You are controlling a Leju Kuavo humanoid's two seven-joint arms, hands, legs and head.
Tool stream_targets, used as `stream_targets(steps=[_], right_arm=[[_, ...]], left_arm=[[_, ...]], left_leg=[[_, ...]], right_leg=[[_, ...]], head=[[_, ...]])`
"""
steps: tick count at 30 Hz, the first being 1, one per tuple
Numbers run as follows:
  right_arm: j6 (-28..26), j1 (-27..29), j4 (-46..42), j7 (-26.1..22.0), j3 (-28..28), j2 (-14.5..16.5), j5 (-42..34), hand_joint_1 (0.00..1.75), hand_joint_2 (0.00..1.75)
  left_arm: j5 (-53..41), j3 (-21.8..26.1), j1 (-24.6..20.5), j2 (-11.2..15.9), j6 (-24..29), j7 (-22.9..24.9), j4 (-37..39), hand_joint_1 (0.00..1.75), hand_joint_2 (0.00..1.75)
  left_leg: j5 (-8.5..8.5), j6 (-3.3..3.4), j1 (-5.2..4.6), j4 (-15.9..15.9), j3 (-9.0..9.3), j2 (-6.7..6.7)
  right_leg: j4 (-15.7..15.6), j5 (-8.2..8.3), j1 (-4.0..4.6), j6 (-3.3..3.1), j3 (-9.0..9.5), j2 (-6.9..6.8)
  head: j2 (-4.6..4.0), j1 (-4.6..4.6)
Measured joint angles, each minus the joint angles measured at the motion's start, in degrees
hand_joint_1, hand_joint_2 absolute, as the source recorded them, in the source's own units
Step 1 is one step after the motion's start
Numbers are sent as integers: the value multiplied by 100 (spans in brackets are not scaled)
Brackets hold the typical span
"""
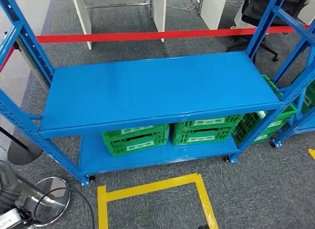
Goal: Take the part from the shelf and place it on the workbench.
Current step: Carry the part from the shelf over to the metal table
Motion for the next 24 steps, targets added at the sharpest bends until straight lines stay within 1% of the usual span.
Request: stream_targets(steps=[1, 2, 3, 4, 5, 6, 7, 8, 9, 10, 11, 12, 13, 14, 15, 16, 17, 18, 19, 20, 21, 22, 23, 24], right_arm=[[0, -4, 1, -3, 0, 0, 2, 0, 0], [0, -6, 1, -5, 0, 0, 3, 0, 0], [0, -7, 1, -8, 0, 0, 3, 0, 0], [0, -8, 0, -10, 0, 0, 2, 0, 0], [-1, -11, -1, -11, -1, -1, 1, 0, 0], [-1, -18, -1, -11, -1, -3, -1, 0, 0], [-2, -29, -1, -13, -1, -6, -1, 0, 0], [-2, -42, -1, -14, -1, -9, 1, 0, 0], [-2, -50, 0, -14, 1, -11, 3, 0, 0], [-2, -48, 1, -13, 1, -11, 5, 0, 0], [-2, -43, 3, -11, 1, -10, 6, 0, 0], [-1, -37, 5, -7, 0, -9, 4, 0, 0], [-1, -33, 7, -4, -2, -9, 3, 0, 0], [0, -33, 9, -2, -3, -8, 2, 0, 0], [1, -34, 10, 0, -4, -9, 2, 0, 0], [1, -35, 10, 1, -4, -9, 3, 0, 0], [2, -34, 11, 1, -4, -9, 3, 0, 0], [3, -34, 12, 2, -3, -9, 3, 0, 0], [4, -34, 14, 2, -3, -9, 4, 0, 0], [4, -35, 17, 1, -3, -9, 4, 0, 0], [4, -37, 21, -3, -3, -9, 5, 0, 0], [4, -39, 24, -10, -4, -9, 6, 0, 0], [6, -43, 26, -26, -4, -9, 5, 0, 0], [10, -46, 28, -49, -4, -9, 3, 0, 0]], left_arm=[[-20, 18, 1, -17, 0, -13, 1, 175, 175], [-39, 36, 2, -32, 0, -26, 1, 175, 175], [-53, 50, 2, -44, 0, -35, 2, 175, 175], [-67, 64, 2, -55, 0, -40, 2, 175, 175], [-84, 80, 2, -68, 0, -47, 2, 175, 175], [-99, 97, 2, -79, 0, -51, 1, 175, 175], [-113, 114, 2, -90, 0, -57, 1, 175, 175], [-126, 131, 1, -102, 1, -64, 0, 175, 175], [-134, 144, 0, -111, 1, -69, 0, 175, 175], [-139, 155, 0, -120, 2, -73, 0, 175, 175], [-143, 164, 2, -128, 2, -75, 0, 175, 175], [-144, 174, 5, -134, 2, -75, 0, 175, 175], [-146, 186, 8, -138, 2, -75, 0, 175, 175], [-150, 197, 11, -139, 2, -75, 0, 175, 175], [-156, 208, 13, -140, 2, -75, 0, 175, 175], [-163, 218, 13, -140, 2, -76, 0, 175, 175], [-170, 228, 14, -140, 2, -77, 0, 175, 175], [-175, 238, 14, -140, 2, -79, 0, 175, 175], [-180, 248, 14, -140, 2, -84, 0, 175, 175], [-184, 256, 13, -140, 2, -98, 0, 175, 175], [-185, 261, 10, -140, 2, -116, -1, 175, 175], [-184, 263, 8, -142, 2, -135, -2, 175, 175], [-175, 265, 6, -144, 2, -151, -4, 175, 175], [-163, 269, 5, -148, 2, -157, -6, 175, 175]], left_leg=[[61, 7, -12, 3, -78, 1], [124, 9, -25, 7, -160, 1], [181, 9, -39, 11, -236, 2], [235, 6, -53, 14, -306, 1], [286, -2, -64, 18, -361, -1], [329, -16, -76, 24, -401, -3], [371, -38, -86, 31, -430, -2], [417, -67, -89, 37, -449, 2], [462, -102, -86, 37, -464, 7], [510, -138, -83, 32, -475, 12], [517, -173, -74, 40, -495, 7], [437, -211, -68, 85, -525, -1], [243, -251, -59, 228, -574, -9], [-46, -288, -42, 486, -642, -15], [-359, -325, -28, 835, -714, -15], [-603, -353, -13, 1224, -776, -15], [-699, -374, -3, 1527, -798, -15], [-652, -388, 5, 1669, -754, -15], [-505, -395, 13, 1601, -621, -14], [-323, -393, 21, 1304, -387, -14], [-234, -382, 25, 890, -109, -14], [-213, -362, 20, 472, 152, -16], [-249, -334, 13, 153, 329, -18], [-316, -298, 2, -9, 401, -20]], right_leg=[[371, -194, 0, 8, -87, 1], [629, -245, 1, 10, -109, 1], [701, -162, 2, 2, -39, 1], [556, 7, 6, -19, 140, 1], [218, 180, 13, -53, 420, 4], [-236, 256, 29, -96, 748, 7], [-693, 257, 43, -128, 1064, 9], [-1029, 210, 60, -152, 1278, 14], [-1224, 158, 76, -167, 1379, 17], [-1299, 164, 80, -182, 1386, 17], [-1307, 204, 75, -215, 1335, 5], [-1316, 255, 65, -259, 1281, -10], [-1328, 316, 53, -305, 1222, -29], [-1329, 376, 45, -339, 1153, -46], [-1322, 432, 49, -359, 1088, -52], [-1307, 490, 52, -364, 1019, -60], [-1280, 546, 53, -363, 943, -65], [-1241, 594, 54, -358, 861, -69], [-1194, 630, 53, -352, 770, -71], [-1140, 653, 52, -343, 684, -72], [-1088, 668, 54, -329, 612, -71], [-1041, 681, 60, -310, 555, -67], [-1004, 703, 67, -281, 512, -64], [-983, 731, 74, -247, 478, -63]], head=[[0, 1], [0, 1], [0, 2], [0, 2], [0, 3], [0, 3], [0, -1], [0, -2], [0, -3], [0, -5], [0, 0], [1, -3], [1, -14], [1, -25], [1, -39], [1, -48], [1, -48], [0, -49], [0, -48], [0, -48], [0, -48], [0, -45], [0, -43], [0, -41]])
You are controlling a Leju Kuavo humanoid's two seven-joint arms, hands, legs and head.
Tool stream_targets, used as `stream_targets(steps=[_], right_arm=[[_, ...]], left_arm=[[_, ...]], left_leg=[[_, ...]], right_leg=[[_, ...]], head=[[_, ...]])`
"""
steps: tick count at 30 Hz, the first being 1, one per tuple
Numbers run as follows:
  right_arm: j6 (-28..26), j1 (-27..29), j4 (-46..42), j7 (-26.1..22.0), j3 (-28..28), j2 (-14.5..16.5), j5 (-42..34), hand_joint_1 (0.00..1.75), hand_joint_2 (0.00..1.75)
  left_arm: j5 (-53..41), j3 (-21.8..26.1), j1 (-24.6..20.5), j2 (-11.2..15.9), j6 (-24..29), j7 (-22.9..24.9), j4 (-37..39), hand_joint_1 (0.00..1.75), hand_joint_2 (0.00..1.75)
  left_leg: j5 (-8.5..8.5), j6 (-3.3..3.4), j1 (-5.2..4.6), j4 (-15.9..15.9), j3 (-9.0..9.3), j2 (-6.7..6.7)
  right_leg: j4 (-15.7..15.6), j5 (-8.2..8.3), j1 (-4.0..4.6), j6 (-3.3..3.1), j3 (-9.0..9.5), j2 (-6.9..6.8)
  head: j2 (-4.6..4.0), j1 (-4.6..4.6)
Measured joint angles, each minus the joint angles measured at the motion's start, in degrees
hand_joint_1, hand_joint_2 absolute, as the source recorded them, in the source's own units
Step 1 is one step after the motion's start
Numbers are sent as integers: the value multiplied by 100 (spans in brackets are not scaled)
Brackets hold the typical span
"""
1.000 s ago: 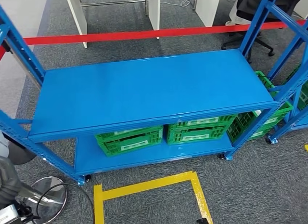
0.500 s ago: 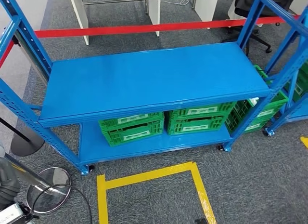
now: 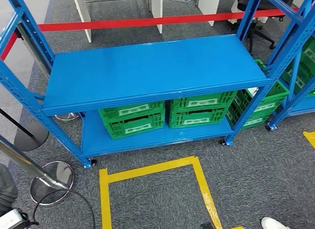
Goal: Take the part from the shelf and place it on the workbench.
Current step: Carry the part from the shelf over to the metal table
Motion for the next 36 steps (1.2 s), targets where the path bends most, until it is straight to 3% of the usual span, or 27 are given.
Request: stream_targets(steps=[3, 5, 7, 8, 9, 11, 19, 22, 24, 26, 27, 29, 30, 31, 32, 34, 36], right_arm=[[10, 2, 4, -51, 0, 0, -13, 0, 0], [14, 7, 8, -59, -1, 0, -21, 0, 0], [35, 10, 11, -111, -5, 0, -56, 0, 0], [50, 11, 12, -149, -8, 0, -83, 0, 0], [61, 12, 12, -183, -11, 0, -104, 0, 0], [69, 14, 12, -209, -15, 0, -123, 0, 0], [69, 14, 12, -212, -16, 0, -125, 0, 0], [74, 16, 12, -242, -23, 0, -151, 0, 0], [80, 12, 12, -306, -41, -1, -209, 0, 0], [118, 8, 13, -389, -85, -1, -272, 0, 0], [149, 7, 14, -414, -115, 0, -288, 0, 0], [215, 11, 16, -449, -173, 1, -265, 0, 0], [223, 10, 16, -452, -185, 1, -236, 0, 0], [227, 13, 16, -454, -189, 1, -199, 0, 0], [227, 15, 16, -458, -189, 0, -183, 0, 0], [226, 11, 16, -468, -189, 0, -160, 0, 0], [225, 4, 16, -476, -188, 0, -150, 0, 0]], left_arm=[[28, 21, 3, -17, 0, -2, -2, 175, 175], [31, 32, 5, -37, 0, -2, -3, 175, 175], [21, 39, 10, -49, 0, -2, -3, 175, 175], [11, 43, 13, -52, 0, -2, -2, 175, 175], [1, 46, 15, -55, 0, -2, -2, 175, 175], [-9, 50, 17, -57, 0, -2, -1, 175, 175], [-13, 50, 18, -59, 0, -2, -2, 175, 175], [-33, 52, 21, -66, 0, -2, -3, 175, 175], [-88, 62, 26, -93, 0, -2, -3, 175, 175], [-150, 77, 36, -136, 1, -1, -3, 175, 175], [-158, 82, 42, -147, 1, 0, -3, 175, 175], [-94, 89, 62, -165, 3, -23, -5, 175, 175], [-55, 89, 64, -171, 4, -36, -9, 175, 175], [-12, 90, 68, -178, 4, -49, -13, 175, 175], [2, 90, 71, -183, 4, -51, -16, 175, 175], [27, 96, 86, -191, 4, -52, -19, 175, 175], [38, 102, 88, -204, 4, -53, -25, 175, 175]], left_leg=[[40, 154, 8, -83, -63, 5], [133, 252, 29, -110, -143, 19], [209, 286, 18, -101, -239, 28], [239, 287, 13, -95, -280, 31], [259, 286, 9, -90, -309, 32], [272, 283, 8, -85, -330, 33], [273, 283, 8, -84, -333, 33], [284, 280, 7, -78, -350, 33], [290, 267, 7, -44, -368, 30], [294, 186, -13, 29, -427, 26], [127, 116, -14, 319, -564, 23], [105, 21, -15, 438, -579, 199], [89, 20, -25, 437, -561, 316], [241, 49, -42, 177, -444, 422], [230, 74, -60, 112, -441, 455], [265, 143, -53, 91, -489, 332], [313, 221, -27, 69, -518, 213]], right_leg=[[52, 25, -4, 104, -89, 8], [438, -274, -14, 159, -278, 38], [1205, -725, -22, 202, -571, 59], [1525, -868, -25, 214, -678, 61], [1726, -946, -26, 221, -740, 62], [1820, -970, -26, 223, -758, 62], [1815, -964, -26, 223, -751, 62], [1741, -904, -27, 221, -669, 62], [951, -583, -33, 196, -154, 62], [53, -312, -38, 119, 392, 68], [-47, -303, -41, 59, 423, 52], [-77, -283, -33, -36, 392, -133], [-52, -282, -11, -38, 363, -242], [-29, -290, 10, -16, 348, -354], [-19, -293, 29, 7, 339, -414], [2, -319, 26, 60, 318, -507], [235, -518, 5, 116, 210, -330]], head=[[0, 3], [0, 20], [0, 38], [0, 38], [0, 37], [0, 36], [0, 36], [0, 38], [0, 40], [1, 38], [1, 25], [0, 2], [0, -16], [0, -13], [0, -12], [0, -3], [0, 16]])
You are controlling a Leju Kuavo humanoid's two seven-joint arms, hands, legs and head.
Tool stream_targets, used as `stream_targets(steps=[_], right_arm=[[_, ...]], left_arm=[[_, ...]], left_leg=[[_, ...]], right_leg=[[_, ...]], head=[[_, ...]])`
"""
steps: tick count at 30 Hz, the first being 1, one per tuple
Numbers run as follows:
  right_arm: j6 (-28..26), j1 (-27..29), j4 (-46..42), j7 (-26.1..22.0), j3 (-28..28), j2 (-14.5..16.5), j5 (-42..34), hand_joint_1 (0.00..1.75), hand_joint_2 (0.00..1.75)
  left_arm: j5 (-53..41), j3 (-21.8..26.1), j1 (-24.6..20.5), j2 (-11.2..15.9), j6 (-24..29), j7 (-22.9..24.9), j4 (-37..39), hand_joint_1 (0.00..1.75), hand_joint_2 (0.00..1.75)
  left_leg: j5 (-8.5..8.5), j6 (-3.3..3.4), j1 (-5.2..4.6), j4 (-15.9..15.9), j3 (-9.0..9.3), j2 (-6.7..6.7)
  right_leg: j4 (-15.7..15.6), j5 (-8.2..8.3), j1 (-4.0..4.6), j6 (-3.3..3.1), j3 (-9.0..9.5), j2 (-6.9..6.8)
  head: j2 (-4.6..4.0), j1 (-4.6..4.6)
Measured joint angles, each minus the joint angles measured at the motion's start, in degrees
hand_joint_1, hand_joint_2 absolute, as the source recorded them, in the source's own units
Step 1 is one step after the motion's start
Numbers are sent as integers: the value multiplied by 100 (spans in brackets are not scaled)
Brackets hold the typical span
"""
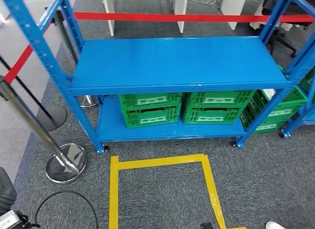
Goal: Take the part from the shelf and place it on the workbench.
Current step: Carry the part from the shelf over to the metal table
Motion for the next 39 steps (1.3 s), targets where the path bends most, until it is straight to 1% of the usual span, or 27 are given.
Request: stream_targets(steps=[2, 3, 4, 5, 6, 7, 9, 11, 13, 14, 16, 18, 19, 20, 21, 22, 24, 26, 28, 29, 31, 33, 34, 35, 36, 37, 39], right_arm=[[-1, 7, 0, -4, 1, 0, 11, 0, 0], [-1, 15, 0, -4, 2, 0, 19, 0, 0], [-1, 23, 0, -4, 2, 0, 25, 0, 0], [-2, 29, 0, -4, 1, 0, 31, 0, 0], [-2, 32, 0, -4, 1, 0, 34, 0, 0], [-4, 33, 0, -4, 0, 0, 38, 0, 0], [-9, 34, 0, -4, 1, -1, 46, 0, 0], [-15, 32, 0, -5, 3, -2, 55, 0, 0], [-19, 31, 2, -5, 3, 2, 61, 0, 0], [-20, 31, 3, -5, 2, 5, 62, 0, 0], [-21, 32, 7, -9, 2, 10, 63, 0, 0], [-21, 39, 7, -11, 2, 9, 65, 0, 0], [-19, 45, 7, -11, 2, 9, 69, 0, 0], [-15, 48, 7, -12, 2, 9, 74, 0, 0], [-10, 47, 7, -15, 2, 9, 81, 0, 0], [-5, 40, 7, -21, 2, 9, 89, 0, 0], [2, 23, 7, -38, 2, 9, 98, 0, 0], [4, 15, 7, -50, 2, 9, 104, 0, 0], [7, 11, 7, -55, 3, 9, 111, 0, 0], [8, 7, 7, -55, 3, 8, 114, 0, 0], [9, 3, 7, -57, 4, 7, 117, 0, 0], [12, 17, 7, -57, 4, 7, 119, 0, 0], [14, 28, 7, -56, 3, 7, 120, 0, 0], [14, 39, 7, -55, 3, 7, 119, 0, 0], [14, 46, 7, -55, 2, 5, 119, 0, 0], [14, 49, 7, -55, 2, 2, 118, 0, 0], [15, 50, 7, -55, 2, -3, 117, 0, 0]], left_arm=[[4, 1, -3, -18, 0, -3, -5, 175, 175], [5, 1, 0, -25, 0, -6, -5, 175, 175], [10, 2, 5, -29, 0, -9, -5, 175, 175], [13, 4, 9, -30, 0, -11, -5, 175, 175], [16, 7, 12, -32, 0, -12, -5, 175, 175], [19, 9, 13, -34, 0, -13, -5, 175, 175], [27, 11, 8, -39, 0, -14, -5, 175, 175], [39, 12, 4, -47, 0, -15, -8, 175, 175], [49, 15, 13, -50, 1, -16, -12, 175, 175], [53, 16, 18, -50, 2, -16, -15, 175, 175], [46, 18, 9, -50, 2, -16, -20, 175, 175], [19, 19, 6, -50, 2, -16, -22, 175, 175], [2, 20, 12, -49, 2, -16, -22, 175, 175], [-10, 21, 17, -49, 2, -16, -21, 175, 175], [-15, 22, 19, -48, 2, -16, -21, 175, 175], [-21, 22, 19, -47, 2, -16, -21, 175, 175], [-25, 22, 14, -47, 2, -16, -22, 175, 175], [-32, 24, 4, -48, 2, -16, -22, 175, 175], [-41, 31, 9, -46, 2, -16, -23, 175, 175], [-43, 34, 15, -47, 2, -16, -24, 175, 175], [-44, 36, 8, -51, 2, -16, -28, 175, 175], [-43, 36, -3, -56, 2, -16, -31, 175, 175], [-43, 35, -1, -59, 2, -16, -30, 175, 175], [-43, 36, 2, -59, 2, -16, -29, 175, 175], [-42, 38, 4, -59, 2, -16, -29, 175, 175], [-42, 40, 6, -59, 2, -16, -29, 175, 175], [-40, 42, 4, -60, 2, -16, -29, 175, 175]], left_leg=[[34, 49, 11, -4, -36, -111], [45, 61, 8, -1, -54, -173], [53, 66, 5, 1, -66, -240], [59, 65, 2, 5, -70, -311], [62, 62, 0, 10, -69, -384], [63, 56, 0, 18, -65, -459], [67, 27, -2, 51, -86, -595], [92, -39, 10, 85, -153, -716], [120, -113, 30, 95, -210, -838], [89, -143, 24, 132, -238, -817], [-157, -205, 9, 497, -403, -587], [-537, -267, 20, 1243, -716, -335], [-651, -288, 33, 1557, -840, -291], [-657, -300, 42, 1693, -879, -269], [-557, -301, 48, 1603, -813, -251], [-367, -290, 49, 1290, -638, -216], [-46, -234, 12, 472, -212, 5], [28, -174, -41, 55, -27, 195], [24, -124, -56, 19, -53, 133], [45, -94, -43, -4, -56, 68], [91, -27, -5, -52, -56, -52], [117, 11, 11, -60, -76, -170], [123, 19, 11, -59, -84, -239], [128, 22, 11, -57, -88, -312], [130, 20, 13, -53, -88, -391], [131, 15, 19, -43, -85, -473], [117, -23, 25, 2, -93, -622]], right_leg=[[684, -391, -15, 34, -301, 283], [1080, -558, -18, 41, -477, 351], [1350, -632, -18, 43, -601, 379], [1416, -590, -18, 38, -631, 394], [1242, -434, -18, 28, -547, 414], [877, -208, -21, 10, -372, 460], [110, 97, -48, -19, -1, 742], [-184, 134, -61, -31, 151, 939], [-211, 152, -65, -60, 167, 832], [-232, 166, -78, -88, 173, 756], [-275, 190, -102, -144, 182, 574], [-276, 187, -87, -166, 174, 393], [-274, 183, -80, -170, 171, 299], [-273, 181, -75, -172, 171, 208], [-272, 178, -71, -172, 175, 126], [-272, 174, -67, -170, 184, 53], [-266, 158, -45, -151, 205, -69], [-255, 142, -13, -115, 202, -182], [-255, 135, 1, -71, 205, -305], [-235, 99, -3, -40, 198, -278], [61, -127, -20, 12, 67, -2], [781, -496, -39, 36, -271, 317], [1136, -620, -43, 44, -442, 374], [1343, -647, -46, 49, -549, 396], [1325, -552, -51, 53, -555, 406], [1089, -358, -62, 55, -458, 433], [325, 37, -99, 65, -120, 651]], head=[[0, 28], [0, 35], [0, 35], [0, 36], [0, 36], [0, 36], [0, 30], [1, 28], [1, 32], [0, 24], [0, -17], [0, -53], [0, -51], [0, -53], [0, -53], [0, -53], [0, -54], [0, -44], [0, -30], [0, -24], [0, -3], [0, 20], [0, 25], [0, 23], [0, 23], [0, 23], [0, 25]])
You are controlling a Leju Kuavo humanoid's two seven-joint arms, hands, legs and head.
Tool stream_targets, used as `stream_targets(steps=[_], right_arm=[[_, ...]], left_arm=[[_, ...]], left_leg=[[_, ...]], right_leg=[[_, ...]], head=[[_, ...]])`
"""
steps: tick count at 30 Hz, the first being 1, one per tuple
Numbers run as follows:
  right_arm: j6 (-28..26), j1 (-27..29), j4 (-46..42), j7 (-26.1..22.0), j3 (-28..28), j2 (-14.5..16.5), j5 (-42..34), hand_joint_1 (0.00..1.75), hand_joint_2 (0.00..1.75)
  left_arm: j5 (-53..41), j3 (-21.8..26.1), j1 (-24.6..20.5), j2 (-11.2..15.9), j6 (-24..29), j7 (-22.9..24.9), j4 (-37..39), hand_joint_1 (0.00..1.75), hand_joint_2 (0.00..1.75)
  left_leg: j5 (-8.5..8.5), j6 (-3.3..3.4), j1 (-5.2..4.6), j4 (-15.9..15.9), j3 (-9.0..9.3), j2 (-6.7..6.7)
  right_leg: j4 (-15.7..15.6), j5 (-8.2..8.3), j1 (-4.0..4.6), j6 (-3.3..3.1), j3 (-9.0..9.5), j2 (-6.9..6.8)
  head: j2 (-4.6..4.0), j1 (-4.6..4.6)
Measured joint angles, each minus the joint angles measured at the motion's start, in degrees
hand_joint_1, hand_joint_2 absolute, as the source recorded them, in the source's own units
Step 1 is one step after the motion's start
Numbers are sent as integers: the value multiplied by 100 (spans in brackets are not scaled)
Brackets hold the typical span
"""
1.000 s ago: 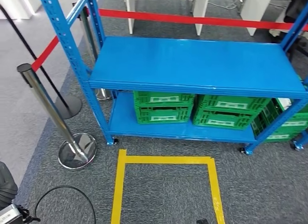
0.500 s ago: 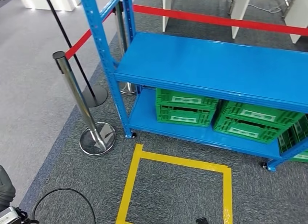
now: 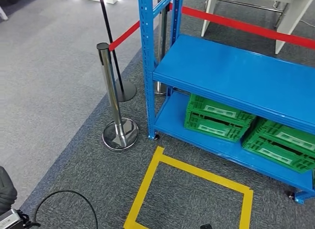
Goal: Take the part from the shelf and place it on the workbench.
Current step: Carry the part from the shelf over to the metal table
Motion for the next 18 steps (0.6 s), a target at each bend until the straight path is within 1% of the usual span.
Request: stream_targets(steps=[1, 2, 3, 4, 5, 6, 7, 8, 9, 10, 11, 12, 13, 14, 15, 16, 17, 18], right_arm=[[2, 0, 1, -1, 1, -1, 3, 0, 0], [4, 0, 2, -1, 1, -1, 7, 0, 0], [8, 0, 3, -1, 2, -2, 10, 0, 0], [10, 0, 4, -1, 2, -2, 13, 0, 0], [13, -3, 4, -1, 2, -2, 15, 0, 0], [15, -5, 5, -1, 2, -3, 15, 0, 0], [17, -6, 5, -2, 2, -3, 16, 0, 0], [19, -4, 6, -2, 2, -3, 17, 0, 0], [20, 2, 6, -2, 2, -4, 17, 0, 0], [21, 10, 6, -1, 1, -5, 16, 0, 0], [21, 18, 6, -1, 1, -6, 17, 0, 0], [23, 19, 6, 0, 1, -7, 19, 0, 0], [26, 15, 6, 0, 1, -8, 22, 0, 0], [31, 8, 6, 0, 2, -8, 26, 0, 0], [36, 1, 6, 0, 2, -7, 30, 0, 0], [39, -4, 6, 0, 2, -7, 32, 0, 0], [43, -6, 6, 1, 2, -7, 35, 0, 0], [45, -7, 6, 2, 2, -7, 38, 0, 0]], left_arm=[[-1, -2, -4, -1, 0, 0, -1, 175, 175], [-3, -4, -8, -1, 0, 0, -1, 175, 175], [-4, -5, -8, 0, 0, 0, -1, 175, 175], [-8, -5, -6, 2, 0, 0, -1, 175, 175], [-10, -4, 1, 4, 0, 0, -1, 175, 175], [-13, -3, 0, 5, 0, 0, -1, 175, 175], [-16, -2, -6, 7, 0, 1, -2, 175, 175], [-17, -3, -13, 8, 0, 1, -2, 175, 175], [-19, -3, -20, 8, 0, 2, -1, 175, 175], [-19, -3, -21, 9, 0, 2, -1, 175, 175], [-17, -2, -18, 11, 0, 2, 0, 175, 175], [-19, -1, -16, 14, 0, 3, 1, 175, 175], [-21, 1, -15, 16, 0, 4, 1, 175, 175], [-25, 2, -16, 17, 0, 8, 0, 175, 175], [-27, 2, -18, 19, 0, 12, 0, 175, 175], [-27, 0, -24, 19, 0, 16, -1, 175, 175], [-25, -4, -29, 20, 0, 19, -1, 175, 175], [-22, -5, -32, 19, 0, 17, -1, 175, 175]], left_leg=[[-7, -30, 0, 35, -24, -70], [-6, -67, 1, 62, -54, -132], [5, -105, 2, 79, -86, -195], [20, -138, 11, 88, -114, -262], [15, -168, 11, 106, -135, -250], [-40, -196, 2, 187, -178, -150], [-160, -222, -6, 378, -266, -1], [-334, -246, -9, 690, -403, 176], [-525, -267, -7, 1073, -574, 296], [-678, -280, 1, 1444, -738, 341], [-745, -283, 5, 1685, -842, 356], [-698, -275, 6, 1713, -846, 365], [-553, -256, 3, 1523, -745, 388], [-346, -221, -9, 1147, -551, 454], [-189, -178, -41, 733, -336, 606], [-90, -136, -79, 393, -168, 748], [-52, -104, -115, 181, -72, 859], [-72, -86, -144, 107, -49, 907]], right_leg=[[-286, 85, -16, -3, 144, 118], [-432, 95, -23, -10, 225, 201], [-457, 62, -18, -24, 255, 213], [-467, 62, -19, -50, 273, 155], [-469, 73, -23, -79, 273, 85], [-478, 83, -28, -117, 277, 12], [-489, 90, -31, -154, 281, -71], [-494, 90, -25, -183, 282, -158], [-494, 83, -14, -204, 281, -243], [-493, 77, -3, -214, 280, -334], [-492, 70, 6, -222, 281, -421], [-491, 63, 15, -227, 285, -504], [-491, 56, 25, -229, 293, -581], [-492, 45, 35, -229, 308, -652], [-494, 32, 50, -223, 324, -716], [-493, 18, 66, -211, 334, -775], [-493, 5, 81, -196, 341, -836], [-498, -5, 92, -178, 348, -900]], head=[[0, -4], [0, -4], [0, -8], [0, -10], [0, -9], [0, -28], [0, -46], [0, -64], [0, -83], [0, -85], [0, -85], [0, -86], [0, -86], [0, -86], [0, -83], [0, -87], [0, -85], [0, -87]])
